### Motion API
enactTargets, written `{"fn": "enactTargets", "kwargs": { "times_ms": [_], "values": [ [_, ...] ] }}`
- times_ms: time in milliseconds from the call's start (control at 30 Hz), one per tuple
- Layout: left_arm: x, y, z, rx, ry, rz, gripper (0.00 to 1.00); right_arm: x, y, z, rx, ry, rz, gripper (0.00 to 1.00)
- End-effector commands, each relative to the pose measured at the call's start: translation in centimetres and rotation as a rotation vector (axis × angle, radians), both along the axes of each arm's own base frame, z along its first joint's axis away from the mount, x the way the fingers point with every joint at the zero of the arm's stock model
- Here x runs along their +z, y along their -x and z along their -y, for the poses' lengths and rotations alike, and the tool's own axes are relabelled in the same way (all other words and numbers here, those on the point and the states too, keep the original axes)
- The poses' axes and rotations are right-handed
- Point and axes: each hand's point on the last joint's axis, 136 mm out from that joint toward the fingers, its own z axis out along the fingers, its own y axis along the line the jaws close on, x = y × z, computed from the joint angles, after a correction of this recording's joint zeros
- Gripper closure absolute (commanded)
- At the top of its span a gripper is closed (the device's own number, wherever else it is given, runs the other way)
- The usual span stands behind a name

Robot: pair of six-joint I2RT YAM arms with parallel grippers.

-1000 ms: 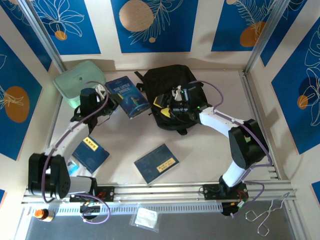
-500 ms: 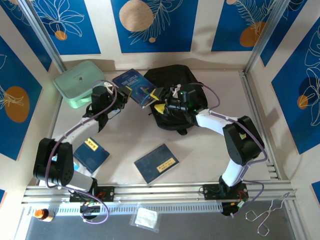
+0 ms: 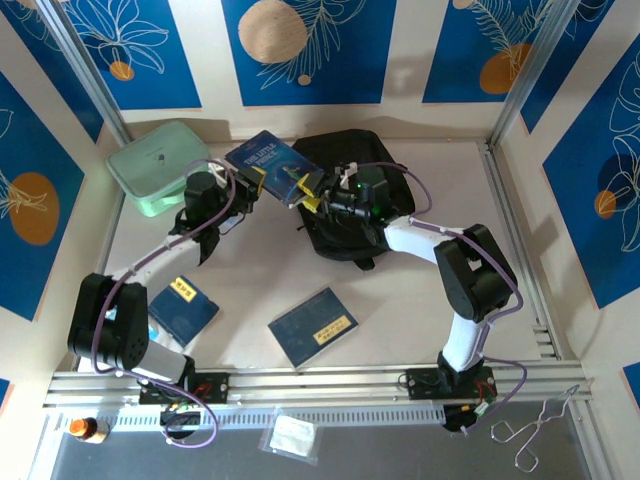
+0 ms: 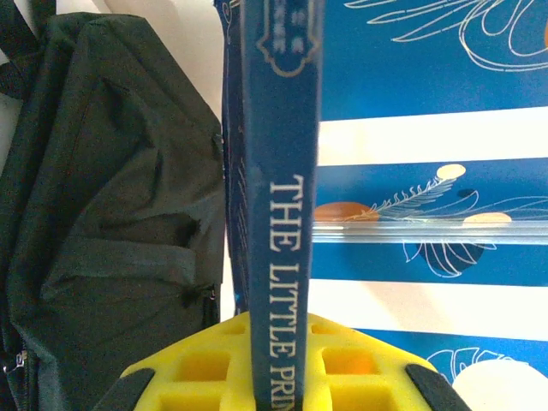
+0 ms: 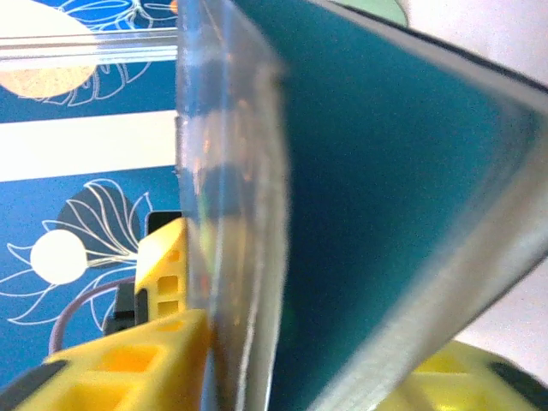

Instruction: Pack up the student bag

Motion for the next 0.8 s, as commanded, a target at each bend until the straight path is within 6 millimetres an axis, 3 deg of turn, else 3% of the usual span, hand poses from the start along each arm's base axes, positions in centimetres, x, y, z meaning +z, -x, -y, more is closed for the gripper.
{"fn": "enactTargets", "kwargs": {
  "times_ms": [0,67,133,167,200,267,433,600,767],
  "values": [
    [1.5,-0.1,0.2,0.009,0.022,0.061,1.0,1.2,-0.1,0.6,-0.02,-0.018,0.054,0.69],
    [1.2,0.0,0.2,0.004,-0.01,0.054,0.95,1.8,0.1,0.7,-0.006,0.011,0.089,0.85],
    [0.9,0.2,0.0,0.003,-0.054,0.049,0.85,2.1,0.4,1.0,0.007,0.077,0.103,0.93],
    [0.5,0.3,-0.1,0.003,-0.085,0.046,0.75,2.1,0.6,1.4,0.001,0.118,0.113,0.97],
    [0.0,0.4,-0.3,0.004,-0.123,0.04,0.65,2.1,0.7,1.9,-0.012,0.153,0.123,0.99],
    [-0.8,0.6,-0.5,-0.007,-0.207,0.04,0.56,2.1,1.0,3.1,-0.032,0.208,0.15,1.0],
    [-3.4,1.6,0.5,-0.137,-0.432,0.017,0.46,1.7,1.5,7.5,-0.085,0.375,0.187,1.0],
    [-5.5,1.9,4.5,-0.339,-0.532,0.017,0.42,0.6,2.2,12.8,-0.155,0.601,0.192,1.0],
    [-7.2,1.4,9.6,-0.488,-0.56,0.016,0.42,0.4,2.7,18.0,-0.251,0.694,0.152,1.0]
  ]
}}
